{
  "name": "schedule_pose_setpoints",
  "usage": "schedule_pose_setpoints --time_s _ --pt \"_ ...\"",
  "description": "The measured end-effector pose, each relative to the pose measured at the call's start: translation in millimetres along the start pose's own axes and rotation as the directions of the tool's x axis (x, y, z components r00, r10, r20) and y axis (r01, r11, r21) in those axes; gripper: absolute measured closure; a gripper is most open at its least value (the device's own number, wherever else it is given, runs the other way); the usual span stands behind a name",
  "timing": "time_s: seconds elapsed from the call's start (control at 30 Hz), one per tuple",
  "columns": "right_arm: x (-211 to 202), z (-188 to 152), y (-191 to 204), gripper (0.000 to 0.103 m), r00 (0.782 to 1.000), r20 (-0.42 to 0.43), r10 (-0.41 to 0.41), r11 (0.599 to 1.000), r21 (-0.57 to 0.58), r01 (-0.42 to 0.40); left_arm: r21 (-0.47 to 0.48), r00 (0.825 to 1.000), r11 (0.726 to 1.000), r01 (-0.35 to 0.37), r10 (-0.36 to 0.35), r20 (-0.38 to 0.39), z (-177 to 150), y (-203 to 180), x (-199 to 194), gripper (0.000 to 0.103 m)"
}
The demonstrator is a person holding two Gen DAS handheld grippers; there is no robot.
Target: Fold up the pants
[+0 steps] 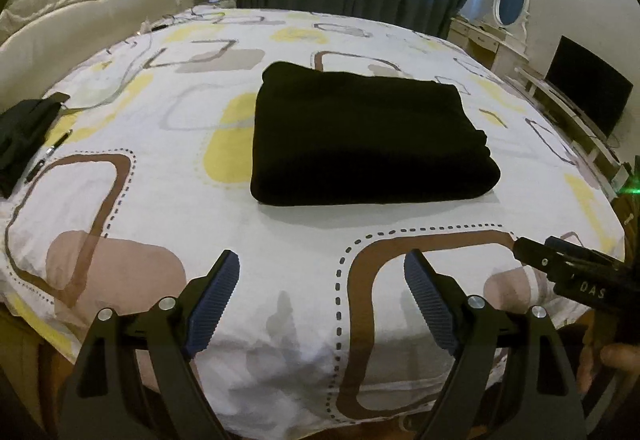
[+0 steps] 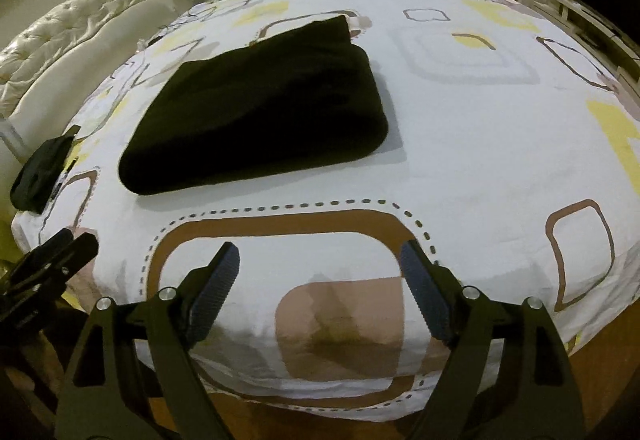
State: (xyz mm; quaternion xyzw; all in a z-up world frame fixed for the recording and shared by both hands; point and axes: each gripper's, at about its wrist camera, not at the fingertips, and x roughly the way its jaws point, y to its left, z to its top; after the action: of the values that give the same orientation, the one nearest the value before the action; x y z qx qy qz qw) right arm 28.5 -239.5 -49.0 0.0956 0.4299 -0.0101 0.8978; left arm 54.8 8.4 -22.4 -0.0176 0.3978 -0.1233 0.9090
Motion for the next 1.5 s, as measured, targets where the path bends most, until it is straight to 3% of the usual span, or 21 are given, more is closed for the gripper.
schedule_pose_setpoints --time_s 0.2,0.47,0.67,0.8,1.5 --pt "-6 -2 6 0.020 1.000 -0.005 0.018 1.000 -0.009 -0.018 0.008 0.997 0.999 -0.043 0.043 0.071 -4 -12 -17 0.016" --pt "-12 -3 9 0.020 1.000 -0.002 0.025 1.000 -0.017 -0.025 0.018 0.993 0.996 -0.092 0.090 0.077 1 -24 -19 0.016" --pt "-12 -4 5 0.019 1.000 -0.011 0.028 1.000 -0.010 -0.028 0.005 0.996 0.999 -0.053 0.052 0.070 3 -27 -19 0.016" --pt "-11 -5 2 0.019 0.999 -0.020 0.030 1.000 -0.006 -0.030 0.041 0.996 0.997 -0.058 0.055 0.069 4 -33 -18 0.016" --pt "-10 -11 4 0.019 0.999 -0.032 0.031 0.999 -0.015 -0.031 0.043 0.997 0.997 -0.059 0.056 0.062 2 -36 -18 0.016"
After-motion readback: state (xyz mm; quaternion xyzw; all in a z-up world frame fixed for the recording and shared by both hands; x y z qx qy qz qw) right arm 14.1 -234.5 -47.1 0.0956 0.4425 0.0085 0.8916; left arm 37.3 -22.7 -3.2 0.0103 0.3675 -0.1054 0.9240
